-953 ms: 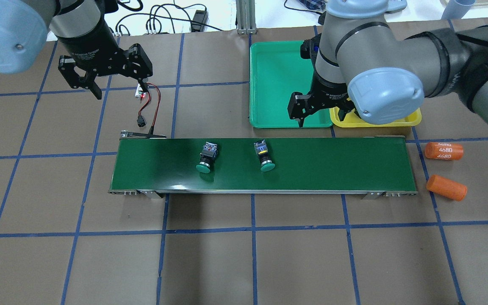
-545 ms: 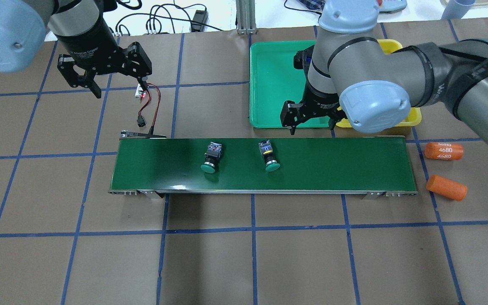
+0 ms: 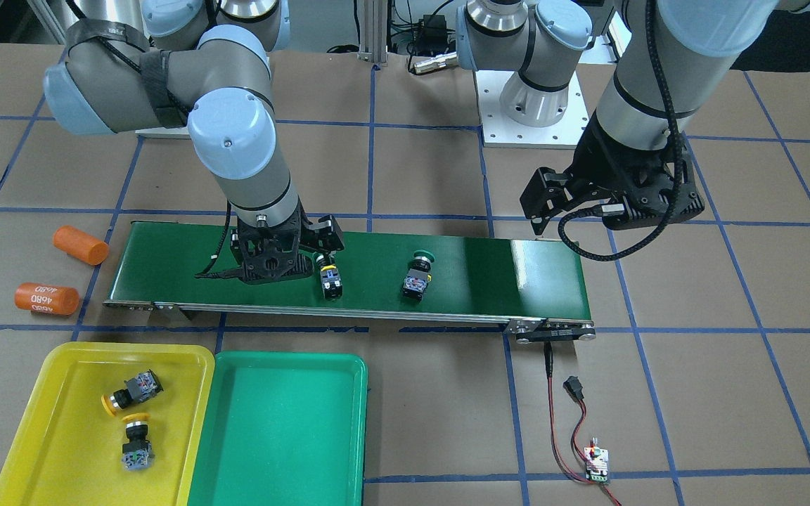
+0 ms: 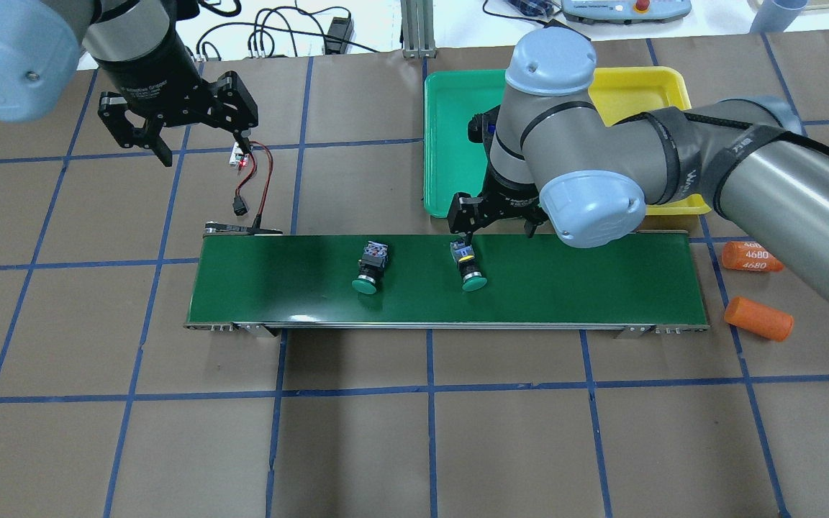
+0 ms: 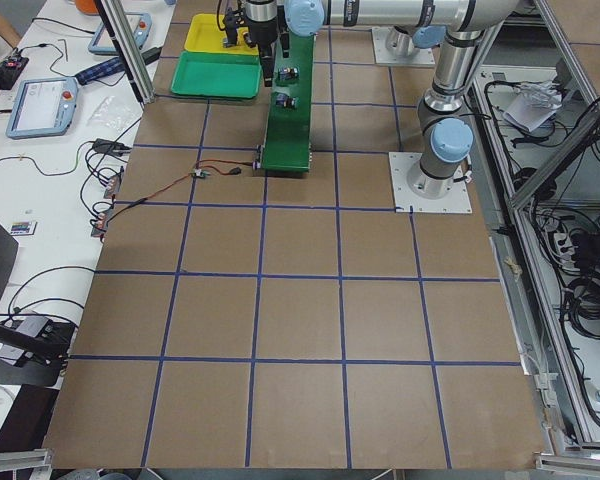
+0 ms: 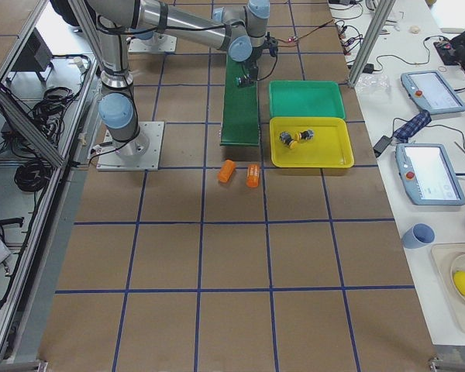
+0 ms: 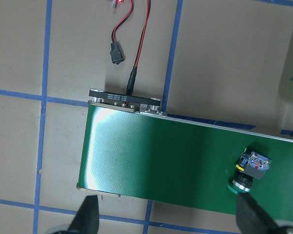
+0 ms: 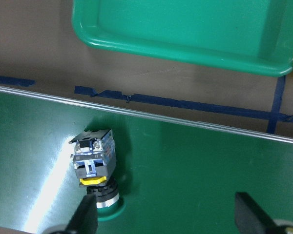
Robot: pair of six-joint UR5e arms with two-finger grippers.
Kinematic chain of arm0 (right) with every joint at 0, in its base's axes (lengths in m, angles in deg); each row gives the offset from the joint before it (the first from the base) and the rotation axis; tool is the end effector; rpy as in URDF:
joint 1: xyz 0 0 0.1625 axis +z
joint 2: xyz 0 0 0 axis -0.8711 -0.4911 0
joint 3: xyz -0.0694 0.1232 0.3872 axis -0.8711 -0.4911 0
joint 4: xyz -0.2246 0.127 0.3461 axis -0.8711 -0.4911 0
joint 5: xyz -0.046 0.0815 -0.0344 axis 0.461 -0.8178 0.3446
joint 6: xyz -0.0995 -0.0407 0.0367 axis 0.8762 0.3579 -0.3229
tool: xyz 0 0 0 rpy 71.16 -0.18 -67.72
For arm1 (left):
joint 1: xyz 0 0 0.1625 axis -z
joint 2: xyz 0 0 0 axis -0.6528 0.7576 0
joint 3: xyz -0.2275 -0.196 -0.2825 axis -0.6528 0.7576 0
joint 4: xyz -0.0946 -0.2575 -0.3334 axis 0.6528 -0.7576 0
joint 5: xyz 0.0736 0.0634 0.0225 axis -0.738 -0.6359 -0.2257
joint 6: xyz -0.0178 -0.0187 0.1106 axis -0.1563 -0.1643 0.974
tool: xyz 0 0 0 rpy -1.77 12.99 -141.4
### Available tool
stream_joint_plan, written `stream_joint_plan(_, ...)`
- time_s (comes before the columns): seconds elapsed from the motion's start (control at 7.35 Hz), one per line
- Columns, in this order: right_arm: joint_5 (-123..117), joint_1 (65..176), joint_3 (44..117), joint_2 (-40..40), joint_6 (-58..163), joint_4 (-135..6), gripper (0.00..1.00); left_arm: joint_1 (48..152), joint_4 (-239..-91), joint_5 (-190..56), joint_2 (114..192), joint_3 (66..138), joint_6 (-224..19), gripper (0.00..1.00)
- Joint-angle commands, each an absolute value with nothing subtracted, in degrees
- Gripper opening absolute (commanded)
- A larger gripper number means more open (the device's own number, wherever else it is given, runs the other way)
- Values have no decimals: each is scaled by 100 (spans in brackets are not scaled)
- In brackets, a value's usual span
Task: Sort buttons by color to trays
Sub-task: 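Lower the right gripper and grasp the green-capped switch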
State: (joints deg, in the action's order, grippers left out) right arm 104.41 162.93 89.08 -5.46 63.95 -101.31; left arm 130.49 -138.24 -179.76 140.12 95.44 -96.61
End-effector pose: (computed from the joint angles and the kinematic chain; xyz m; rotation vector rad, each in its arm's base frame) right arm 0.2625 -0.5231 0.2630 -0.1948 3.0421 0.0878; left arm -0.1287 -0.5586 0.4478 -0.2439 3.1129 0.0184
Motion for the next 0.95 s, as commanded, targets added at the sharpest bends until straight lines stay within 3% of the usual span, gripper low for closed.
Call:
stream_joint_plan(0.0,10326,16403,8989,-380,6313,-10159,100,13049,-13823,-17968,13993,9532,-9661,100)
stream_joint_plan(0.27,10344,16404,9059,-223,6313,-10177,98,13049,-13815,-17968,13993,9532,-9661,100)
stream_joint_plan(0.41,10379,16404,9051,-126,6313,-10220,78,13040,-13815,-17968,13984,9532,-9661,100)
stream_joint_plan(0.54,10431,16395,9042,-90,6287,-10221,28,13049,-13815,-17968,13975,9541,-9661,100)
stream_joint_plan(0.68,10432,16395,9042,-107,6295,-10195,0,13040,-13806,-17942,13966,9532,-9661,100)
stream_joint_plan(0.82,10432,16395,9051,-116,6287,-10160,0,13049,-13806,-17942,13975,9541,-9661,100)
